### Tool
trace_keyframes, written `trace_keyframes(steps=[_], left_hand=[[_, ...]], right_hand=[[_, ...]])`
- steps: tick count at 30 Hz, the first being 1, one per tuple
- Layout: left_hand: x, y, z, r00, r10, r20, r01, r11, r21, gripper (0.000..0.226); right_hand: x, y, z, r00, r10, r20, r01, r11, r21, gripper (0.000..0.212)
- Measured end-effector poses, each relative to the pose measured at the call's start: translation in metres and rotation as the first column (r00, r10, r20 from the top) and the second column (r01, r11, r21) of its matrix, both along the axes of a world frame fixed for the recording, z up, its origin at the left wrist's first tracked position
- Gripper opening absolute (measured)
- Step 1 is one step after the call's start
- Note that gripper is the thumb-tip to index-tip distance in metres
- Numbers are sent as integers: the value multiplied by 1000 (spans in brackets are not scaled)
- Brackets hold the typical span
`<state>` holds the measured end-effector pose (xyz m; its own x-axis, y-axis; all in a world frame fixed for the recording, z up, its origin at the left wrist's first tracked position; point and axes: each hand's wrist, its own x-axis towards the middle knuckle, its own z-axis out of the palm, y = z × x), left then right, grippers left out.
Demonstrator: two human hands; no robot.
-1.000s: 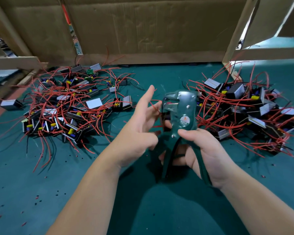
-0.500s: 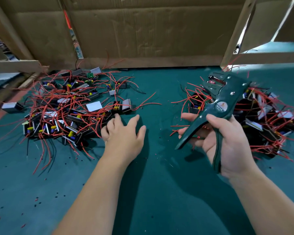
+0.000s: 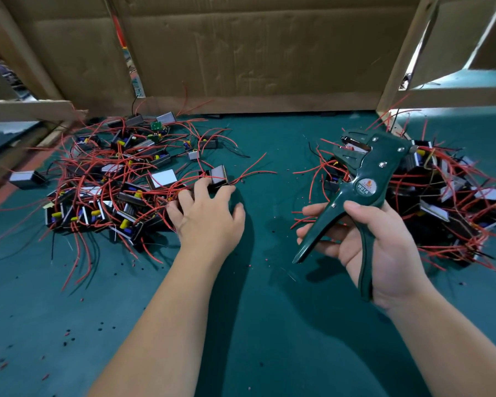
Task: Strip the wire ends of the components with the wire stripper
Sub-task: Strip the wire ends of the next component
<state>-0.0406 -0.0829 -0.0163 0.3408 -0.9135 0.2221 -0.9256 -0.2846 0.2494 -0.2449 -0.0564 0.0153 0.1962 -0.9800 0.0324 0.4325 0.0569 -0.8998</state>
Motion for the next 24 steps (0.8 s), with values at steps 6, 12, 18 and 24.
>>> trace_keyframes(steps=[6,12,18,24], left_hand=[[6,4,16,989,87,-118,-104,984,-147,36],[16,10,17,988,6,-155,-36,981,-189,16],[7,22,33,909,-365,-202,160,753,-639,10],[-22,30,29,784,-606,-130,469,718,-514,12]], right_hand=[[-1,0,-2,1000,17,5,-17,1000,10,21],[1,2,-1,999,44,20,-44,999,24,23],[2,6,4,968,202,147,-217,971,100,61],[4,8,9,916,348,200,-365,929,58,78]])
